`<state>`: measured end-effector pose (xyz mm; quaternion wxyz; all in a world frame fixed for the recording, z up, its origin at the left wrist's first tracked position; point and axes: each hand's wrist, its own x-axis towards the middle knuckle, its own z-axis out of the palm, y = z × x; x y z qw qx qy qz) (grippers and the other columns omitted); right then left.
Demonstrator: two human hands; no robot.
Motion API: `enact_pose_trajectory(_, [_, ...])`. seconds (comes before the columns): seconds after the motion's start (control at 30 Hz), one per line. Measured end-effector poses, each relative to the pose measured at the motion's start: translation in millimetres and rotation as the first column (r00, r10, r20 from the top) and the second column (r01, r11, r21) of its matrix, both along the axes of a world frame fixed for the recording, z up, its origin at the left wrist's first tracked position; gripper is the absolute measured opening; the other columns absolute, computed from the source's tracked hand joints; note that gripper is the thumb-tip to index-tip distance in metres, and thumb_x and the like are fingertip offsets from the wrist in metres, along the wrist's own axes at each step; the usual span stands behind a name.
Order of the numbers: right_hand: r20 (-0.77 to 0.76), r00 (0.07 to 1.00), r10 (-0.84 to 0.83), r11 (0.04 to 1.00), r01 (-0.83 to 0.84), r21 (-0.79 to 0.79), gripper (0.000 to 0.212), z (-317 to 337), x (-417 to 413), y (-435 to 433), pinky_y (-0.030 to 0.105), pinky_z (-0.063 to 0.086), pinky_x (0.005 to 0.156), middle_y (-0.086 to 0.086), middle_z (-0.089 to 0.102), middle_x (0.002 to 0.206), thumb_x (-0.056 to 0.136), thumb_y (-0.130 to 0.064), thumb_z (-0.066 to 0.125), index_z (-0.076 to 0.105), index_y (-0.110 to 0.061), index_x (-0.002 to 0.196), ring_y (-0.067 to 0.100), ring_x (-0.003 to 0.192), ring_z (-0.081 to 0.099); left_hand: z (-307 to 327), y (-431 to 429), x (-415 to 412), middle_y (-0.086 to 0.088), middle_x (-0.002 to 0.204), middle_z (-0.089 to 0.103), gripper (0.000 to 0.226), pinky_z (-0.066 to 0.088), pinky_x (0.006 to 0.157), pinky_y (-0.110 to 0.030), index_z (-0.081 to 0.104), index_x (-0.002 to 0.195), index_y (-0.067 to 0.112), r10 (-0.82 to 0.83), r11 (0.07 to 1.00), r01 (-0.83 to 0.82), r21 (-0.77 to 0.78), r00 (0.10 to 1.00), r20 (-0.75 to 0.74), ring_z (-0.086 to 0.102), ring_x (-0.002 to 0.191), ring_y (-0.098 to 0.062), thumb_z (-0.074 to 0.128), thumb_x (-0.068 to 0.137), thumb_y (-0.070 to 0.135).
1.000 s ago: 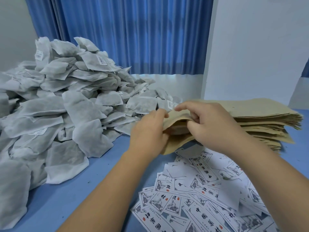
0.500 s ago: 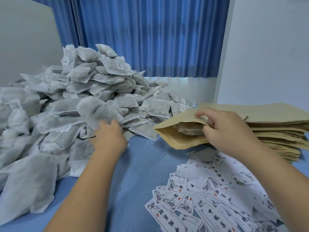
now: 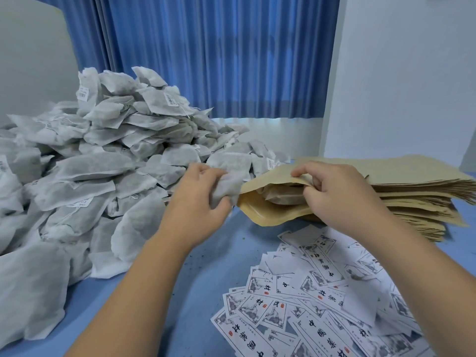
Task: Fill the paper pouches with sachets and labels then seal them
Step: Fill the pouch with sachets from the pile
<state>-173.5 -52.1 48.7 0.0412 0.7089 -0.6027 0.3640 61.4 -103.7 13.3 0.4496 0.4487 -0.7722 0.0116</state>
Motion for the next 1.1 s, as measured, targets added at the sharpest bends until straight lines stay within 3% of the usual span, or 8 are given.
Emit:
enact_pose_trajectory(0.1, [0.009, 1.0, 0.002, 1.0, -0.002, 0.001, 0.036, 1, 0, 0, 0.031, 0.042, 0.066, -0.013, 0.043, 0.059, 0.082, -0.011, 0.053, 0.066, -0.034, 0.106, 0.018, 0.07, 0.049, 0, 14, -21, -0.006, 0.105, 0.049, 0.035, 0.046, 0.081, -0.034, 0.067, 0.107, 0.011, -0.184, 0.964, 0.193, -0.184, 0.981, 0.066, 0.053, 0.094, -0.018, 0.061, 0.074, 0.02])
enact_pose_trajectory(0.23, [0.004, 1.0, 0.002, 1.0, -0.002, 0.006, 0.036, 2, 0, -1, 0.03, 0.039, 0.065, -0.013, 0.043, 0.061, 0.081, -0.011, 0.054, 0.066, -0.034, 0.106, 0.019, 0.071, 0.049, -7, 22, -50, -0.009, 0.096, 0.061, 0.017, 0.044, 0.071, -0.041, 0.075, 0.092, 0.016, -0.121, 0.839, 0.198, -0.507, 0.976, 0.181, 0.051, 0.082, -0.027, 0.066, 0.079, 0.022])
enact_pose_trajectory(0.33, [0.01, 1.0, -0.005, 1.0, 0.005, -0.001, 0.035, 2, -1, -1, 0.029, 0.036, 0.063, -0.013, 0.044, 0.063, 0.082, -0.012, 0.055, 0.066, -0.034, 0.106, 0.018, 0.069, 0.048, -13, 21, -65, -0.002, 0.096, 0.053, 0.006, 0.04, 0.059, -0.033, 0.076, 0.086, 0.017, -0.077, 0.788, 0.186, -0.588, 0.976, 0.205, 0.044, 0.074, -0.024, 0.071, 0.082, 0.02])
enact_pose_trajectory(0.5, [0.05, 0.998, 0.024, 0.999, -0.022, -0.035, 0.034, 5, -1, -1, 0.029, 0.036, 0.061, -0.012, 0.043, 0.057, 0.081, -0.01, 0.053, 0.068, -0.031, 0.103, 0.012, 0.062, 0.045, -21, 18, -68, -0.001, 0.082, 0.053, 0.014, 0.029, 0.043, -0.022, 0.074, 0.088, 0.025, -0.021, 0.916, 0.092, -0.39, 0.983, 0.185, 0.038, 0.068, -0.012, 0.08, 0.075, 0.023])
enact_pose_trajectory(0.6, [0.075, 0.994, 0.077, 0.996, -0.075, -0.04, 0.032, 4, 4, 0, 0.028, 0.035, 0.058, -0.012, 0.044, 0.055, 0.082, -0.01, 0.052, 0.069, -0.031, 0.101, 0.007, 0.059, 0.044, -22, 19, -70, -0.002, 0.085, 0.054, 0.019, 0.037, 0.039, -0.027, 0.073, 0.094, 0.019, -0.075, 0.931, 0.132, -0.339, 0.981, 0.177, 0.042, 0.068, -0.015, 0.078, 0.077, 0.013])
enact_pose_trajectory(0.77, [0.101, 0.985, 0.143, 0.989, -0.138, -0.054, 0.028, 5, 8, 2, 0.023, 0.032, 0.054, -0.025, 0.052, 0.052, 0.083, -0.012, 0.052, 0.069, -0.03, 0.095, 0.001, 0.054, 0.046, -16, 19, -86, -0.007, 0.091, 0.057, 0.01, 0.048, 0.059, -0.042, 0.067, 0.092, 0.007, -0.202, 0.97, 0.218, -0.104, 0.969, 0.142, 0.054, 0.076, -0.027, 0.06, 0.085, 0.004])
enact_pose_trajectory(1.0, [0.11, 0.972, 0.209, 0.976, -0.201, -0.079, 0.03, 6, 10, 2, 0.01, 0.034, 0.058, -0.037, 0.052, 0.059, 0.082, -0.006, 0.051, 0.071, -0.026, 0.092, -0.009, 0.064, 0.05, 4, 12, -102, 0.015, 0.068, 0.056, 0.029, 0.035, 0.053, -0.01, 0.052, 0.065, 0.03, -0.334, 0.845, 0.388, 0.369, 0.92, -0.203, 0.054, 0.064, 0.002, 0.047, 0.088, 0.014])
enact_pose_trajectory(1.1, [0.128, 0.97, 0.206, 0.977, -0.196, -0.083, 0.031, 4, 9, 0, 0.009, 0.034, 0.061, -0.038, 0.052, 0.058, 0.082, -0.005, 0.051, 0.072, -0.026, 0.092, -0.01, 0.064, 0.05, 16, 8, -107, 0.012, 0.073, 0.053, 0.028, 0.038, 0.061, -0.023, 0.048, 0.071, 0.033, -0.389, 0.769, 0.401, 0.498, 0.911, -0.134, 0.05, 0.074, -0.01, 0.043, 0.091, 0.014])
